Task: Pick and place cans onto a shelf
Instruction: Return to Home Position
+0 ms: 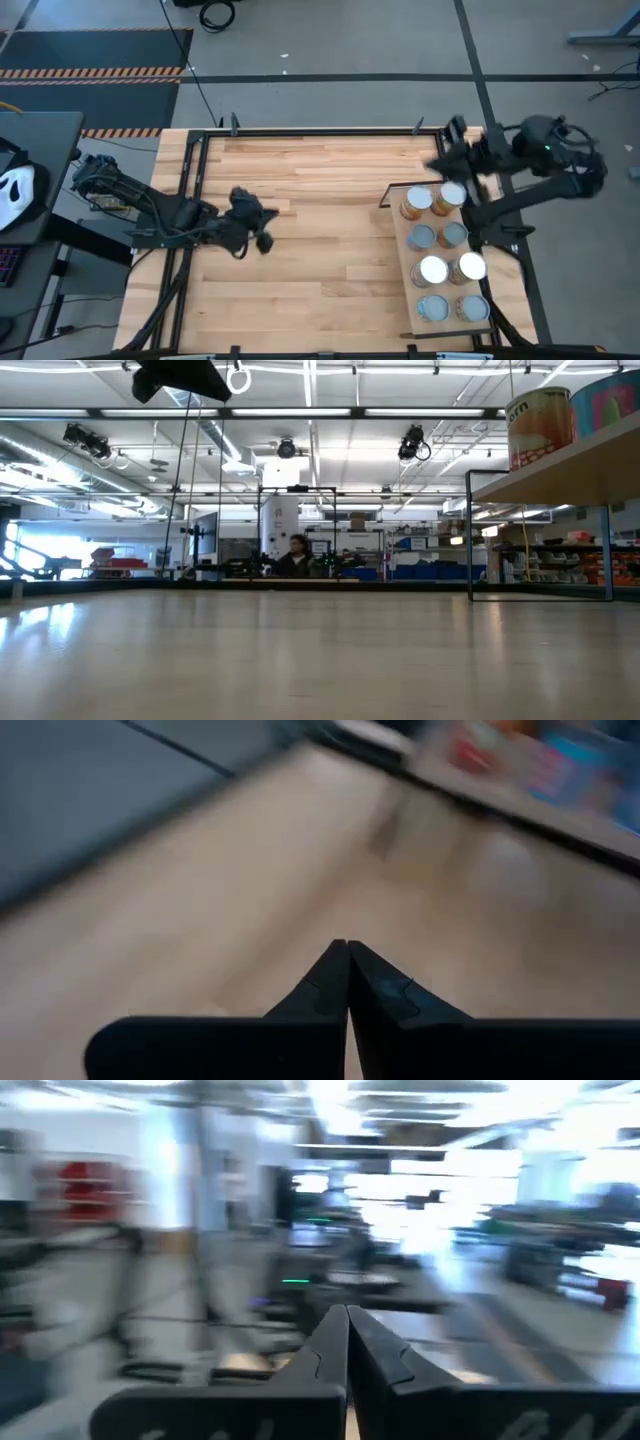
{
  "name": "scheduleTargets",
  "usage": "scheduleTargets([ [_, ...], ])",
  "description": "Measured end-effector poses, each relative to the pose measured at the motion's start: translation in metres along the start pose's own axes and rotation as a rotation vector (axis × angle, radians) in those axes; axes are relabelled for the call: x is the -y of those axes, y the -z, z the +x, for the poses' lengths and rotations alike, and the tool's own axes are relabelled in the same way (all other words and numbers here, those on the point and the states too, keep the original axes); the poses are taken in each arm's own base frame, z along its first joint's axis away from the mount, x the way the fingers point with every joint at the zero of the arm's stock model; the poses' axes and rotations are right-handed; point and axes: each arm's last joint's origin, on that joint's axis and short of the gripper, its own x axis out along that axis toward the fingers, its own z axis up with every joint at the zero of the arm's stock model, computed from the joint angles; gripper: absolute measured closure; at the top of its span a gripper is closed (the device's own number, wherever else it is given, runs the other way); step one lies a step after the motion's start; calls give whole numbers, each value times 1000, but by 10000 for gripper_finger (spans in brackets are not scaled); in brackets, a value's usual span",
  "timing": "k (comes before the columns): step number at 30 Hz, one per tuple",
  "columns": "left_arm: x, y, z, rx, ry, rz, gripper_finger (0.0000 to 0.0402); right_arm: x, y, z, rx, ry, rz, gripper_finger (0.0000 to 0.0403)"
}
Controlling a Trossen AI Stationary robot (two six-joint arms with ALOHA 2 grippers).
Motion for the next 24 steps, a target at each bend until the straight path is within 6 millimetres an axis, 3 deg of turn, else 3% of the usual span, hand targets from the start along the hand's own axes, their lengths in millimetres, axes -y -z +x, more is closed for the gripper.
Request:
scheduleTargets([
  [7, -33, -27, 30, 161, -309, -31, 390, 59, 20, 5, 21, 451, -49, 400],
  [9, -45, -34, 36, 177, -418, 39, 390, 74, 22, -2, 70, 600, -50, 399],
  [12, -56, -41, 43, 210, -445, -93, 390, 87, 33, -22, 83, 844, -69, 400],
  [16, -75, -47, 52, 212, -517, -167, 390, 91, 49, -48, 142, 1126, -28, 400],
  [20, -101, -45, 60, 82, -484, -94, 391, 80, 59, -70, 200, 1244, -28, 400],
  [22, -115, -47, 57, 96, -479, -129, 391, 75, 65, -80, 241, 1350, 20, 400],
  [24, -131, -36, 57, 96, -492, -163, 391, 71, 78, -91, 262, 1498, 68, 400],
])
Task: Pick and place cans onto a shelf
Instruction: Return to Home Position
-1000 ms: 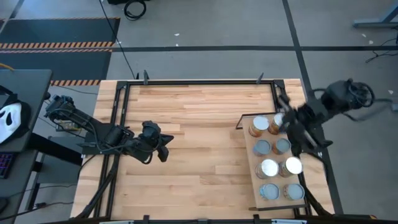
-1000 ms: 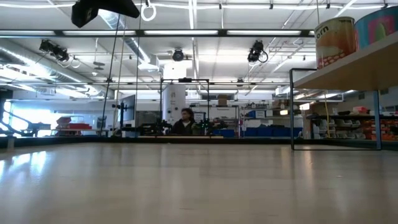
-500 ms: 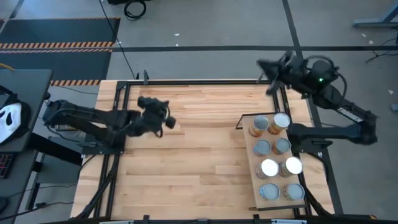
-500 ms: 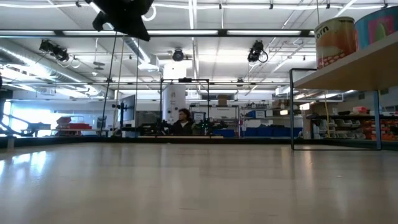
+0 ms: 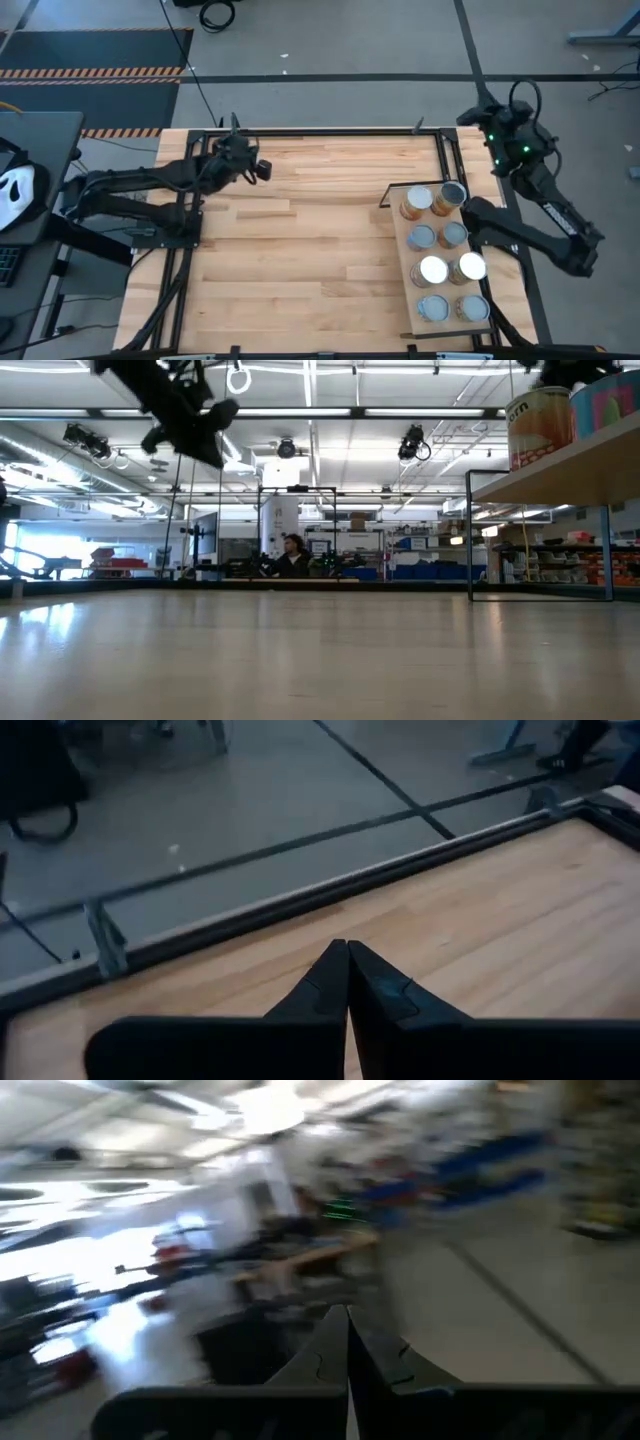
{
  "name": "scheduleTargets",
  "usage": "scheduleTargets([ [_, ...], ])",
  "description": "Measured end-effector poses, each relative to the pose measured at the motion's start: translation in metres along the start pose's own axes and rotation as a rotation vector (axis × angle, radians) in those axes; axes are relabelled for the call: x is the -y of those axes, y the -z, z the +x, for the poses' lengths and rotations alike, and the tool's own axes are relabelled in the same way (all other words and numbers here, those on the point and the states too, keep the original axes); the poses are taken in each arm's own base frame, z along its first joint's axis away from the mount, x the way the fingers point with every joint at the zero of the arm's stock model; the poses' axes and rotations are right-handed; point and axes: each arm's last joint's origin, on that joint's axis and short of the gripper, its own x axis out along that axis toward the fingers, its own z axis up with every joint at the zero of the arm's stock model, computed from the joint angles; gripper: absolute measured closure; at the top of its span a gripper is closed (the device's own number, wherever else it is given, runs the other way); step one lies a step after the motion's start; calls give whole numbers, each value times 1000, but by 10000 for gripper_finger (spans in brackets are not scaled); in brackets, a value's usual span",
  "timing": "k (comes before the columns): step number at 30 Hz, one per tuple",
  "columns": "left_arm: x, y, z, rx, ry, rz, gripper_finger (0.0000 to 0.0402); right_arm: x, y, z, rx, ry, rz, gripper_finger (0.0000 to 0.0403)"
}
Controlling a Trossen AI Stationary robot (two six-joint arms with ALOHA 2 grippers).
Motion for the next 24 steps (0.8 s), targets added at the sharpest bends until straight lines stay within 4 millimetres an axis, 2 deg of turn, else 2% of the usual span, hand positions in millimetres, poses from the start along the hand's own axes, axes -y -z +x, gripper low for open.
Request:
scheduleTargets([
  [2, -13, 9, 7, 19, 25, -53, 391, 11, 9, -8, 2, 94, 36, 400],
  [6, -35, 28, 15, 76, 142, -115, 391, 26, 20, -25, 45, 156, 99, 400],
  [8, -43, 37, 14, 90, 193, -105, 391, 33, 23, -34, 72, 155, 90, 400],
  [13, -53, 43, 4, 213, 388, -50, 392, 48, 36, -56, 128, 80, 85, 399],
  [16, -56, 46, -2, 274, 530, -26, 397, 48, 44, -53, 99, 57, 33, 399],
  [20, -59, 66, 1, 208, 595, 13, 396, 44, 49, -48, 154, 7, -25, 398],
  [22, -60, 71, 2, 155, 595, -74, 391, 45, 51, -48, 224, 6, -17, 398],
  [24, -60, 68, 1, 174, 613, -187, 386, 44, 58, -45, 243, 3, -30, 398],
])
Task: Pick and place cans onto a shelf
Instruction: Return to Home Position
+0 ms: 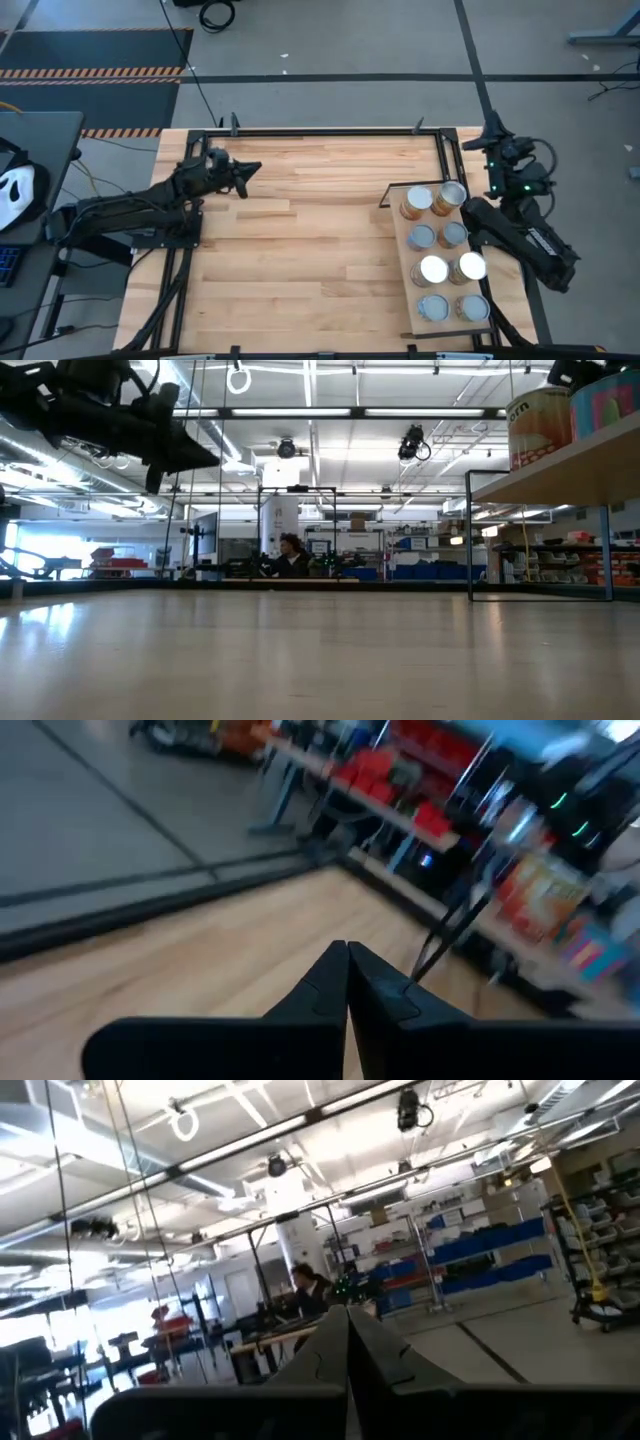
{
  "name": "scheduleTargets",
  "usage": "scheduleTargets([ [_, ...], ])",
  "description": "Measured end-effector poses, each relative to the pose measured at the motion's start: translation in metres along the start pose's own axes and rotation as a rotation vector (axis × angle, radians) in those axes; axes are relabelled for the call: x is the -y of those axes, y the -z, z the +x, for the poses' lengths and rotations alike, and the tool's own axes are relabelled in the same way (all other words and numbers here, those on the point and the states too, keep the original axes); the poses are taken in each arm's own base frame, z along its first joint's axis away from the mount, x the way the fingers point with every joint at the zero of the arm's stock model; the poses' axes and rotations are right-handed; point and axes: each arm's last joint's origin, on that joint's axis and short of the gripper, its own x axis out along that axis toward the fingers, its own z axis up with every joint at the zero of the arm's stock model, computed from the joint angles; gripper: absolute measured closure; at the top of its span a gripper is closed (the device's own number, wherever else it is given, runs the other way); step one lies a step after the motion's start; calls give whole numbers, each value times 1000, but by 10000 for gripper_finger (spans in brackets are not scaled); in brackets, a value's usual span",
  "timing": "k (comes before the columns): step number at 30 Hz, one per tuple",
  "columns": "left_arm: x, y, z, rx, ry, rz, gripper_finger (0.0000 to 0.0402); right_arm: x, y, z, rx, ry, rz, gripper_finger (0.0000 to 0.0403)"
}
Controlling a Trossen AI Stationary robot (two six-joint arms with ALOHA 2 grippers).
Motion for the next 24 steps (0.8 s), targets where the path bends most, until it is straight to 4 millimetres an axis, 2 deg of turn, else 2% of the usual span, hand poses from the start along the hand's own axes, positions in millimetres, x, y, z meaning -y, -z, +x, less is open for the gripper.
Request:
scheduleTargets([
  [4, 8, -5, -2, 94, 115, 89, 384, 0, 17, 1, 36, -8, 9, 398],
  [7, 10, -9, -2, 139, 130, 123, 392, 0, 23, 0, 87, -25, 25, 398],
  [13, 16, -11, -4, 143, 251, 136, 395, -1, 19, -1, 159, -63, 75, 398],
  [18, 19, -8, -4, 137, 261, 197, 396, -4, 21, -1, 139, -150, 83, 398],
  [24, 21, -8, -4, 139, 264, 217, 398, -3, 19, -3, 220, -145, 28, 397],
])
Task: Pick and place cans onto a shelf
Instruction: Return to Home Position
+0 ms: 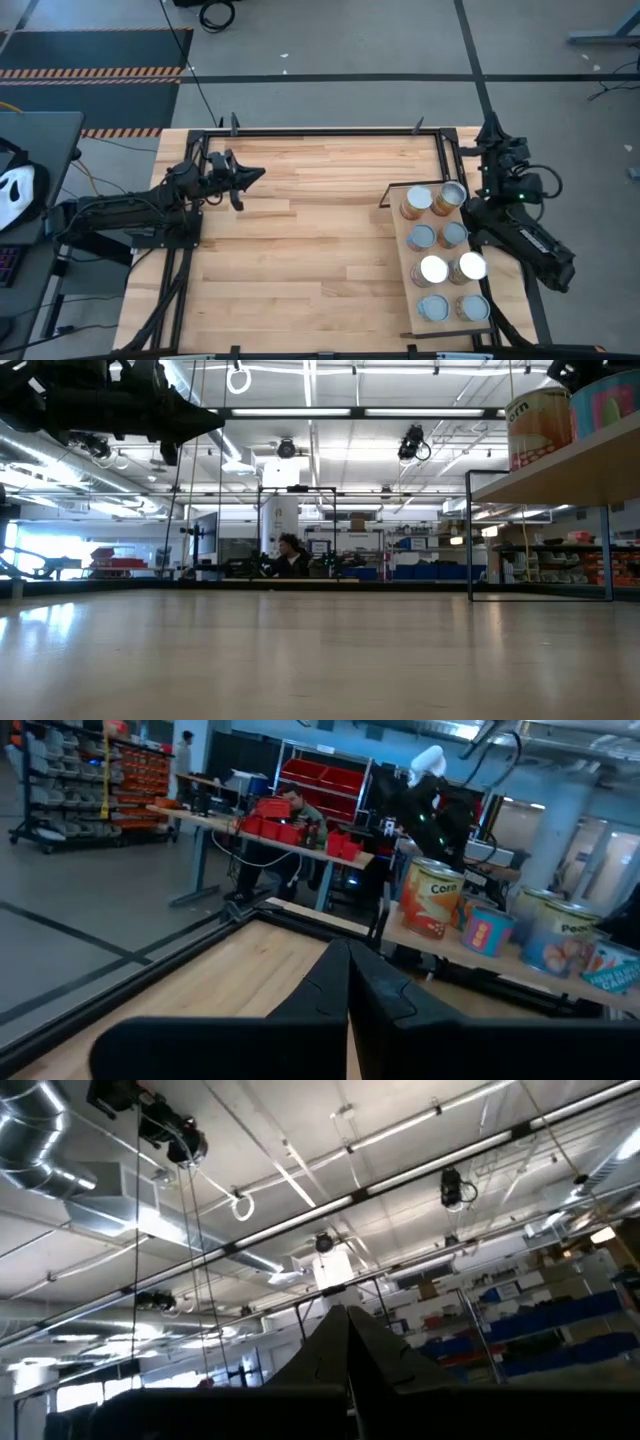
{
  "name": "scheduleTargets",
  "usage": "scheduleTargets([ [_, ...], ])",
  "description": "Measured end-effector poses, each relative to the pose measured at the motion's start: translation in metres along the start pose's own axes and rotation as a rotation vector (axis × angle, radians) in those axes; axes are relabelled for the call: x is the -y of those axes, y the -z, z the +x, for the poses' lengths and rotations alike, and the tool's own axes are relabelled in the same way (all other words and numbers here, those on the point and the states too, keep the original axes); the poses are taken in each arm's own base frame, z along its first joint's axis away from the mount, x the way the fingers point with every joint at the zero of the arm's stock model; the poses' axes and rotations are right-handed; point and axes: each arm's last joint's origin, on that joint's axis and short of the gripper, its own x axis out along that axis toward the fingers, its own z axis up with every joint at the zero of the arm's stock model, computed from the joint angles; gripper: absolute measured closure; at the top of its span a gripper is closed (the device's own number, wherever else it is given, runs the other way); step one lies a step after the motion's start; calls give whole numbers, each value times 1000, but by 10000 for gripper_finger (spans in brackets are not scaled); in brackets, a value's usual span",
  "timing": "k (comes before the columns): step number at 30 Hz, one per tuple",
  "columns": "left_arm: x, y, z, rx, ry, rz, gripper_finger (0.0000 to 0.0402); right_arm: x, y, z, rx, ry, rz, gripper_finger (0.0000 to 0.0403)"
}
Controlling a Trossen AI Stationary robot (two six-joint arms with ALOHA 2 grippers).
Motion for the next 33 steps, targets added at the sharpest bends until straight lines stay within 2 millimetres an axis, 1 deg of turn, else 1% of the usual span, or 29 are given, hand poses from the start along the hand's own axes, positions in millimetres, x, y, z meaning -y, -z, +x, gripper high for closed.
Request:
scheduleTargets([
  [1, 0, 0, 0, 2, -7, -3, 397, 1, 5, -2, 9, 16, 4, 397],
  [4, -1, 0, 0, 6, -21, -21, 395, 7, 32, -14, 37, 85, 36, 398],
  [5, -1, 0, 0, 6, -21, -25, 395, 9, 39, -18, 44, 123, 20, 398],
  [7, -1, 0, 0, 7, -23, -46, 396, 12, 36, -18, 42, 226, -65, 399],
  [9, -1, 0, 0, 6, -23, -63, 396, 14, 29, -17, 51, 313, -169, 398],
  [11, -1, 0, 0, 5, -24, -74, 395, 18, 24, -18, 18, 468, -246, 398],
  [13, -1, 0, 0, 0, -24, -74, 394, 22, 28, -20, -65, 612, -305, 398],
  [15, -1, 1, 0, -1, -25, -73, 394, 23, 36, -23, -144, 672, -357, 398],
  [18, -1, 2, 0, -21, -30, -73, 396, 21, 51, -25, -241, 635, -432, 398],
  [21, -2, 4, 0, -33, -33, -67, 396, 19, 63, -26, -314, 579, -430, 398],
  [23, -2, 4, 0, -36, -33, -50, 395, 15, 70, -28, -355, 498, -421, 398],
  [26, -1, 3, 0, -24, -30, -39, 395, 11, 77, -30, -390, 394, -390, 399],
  [33, -1, 3, 0, -23, -30, -35, 395, 9, 87, -35, -478, 347, -406, 395],
])
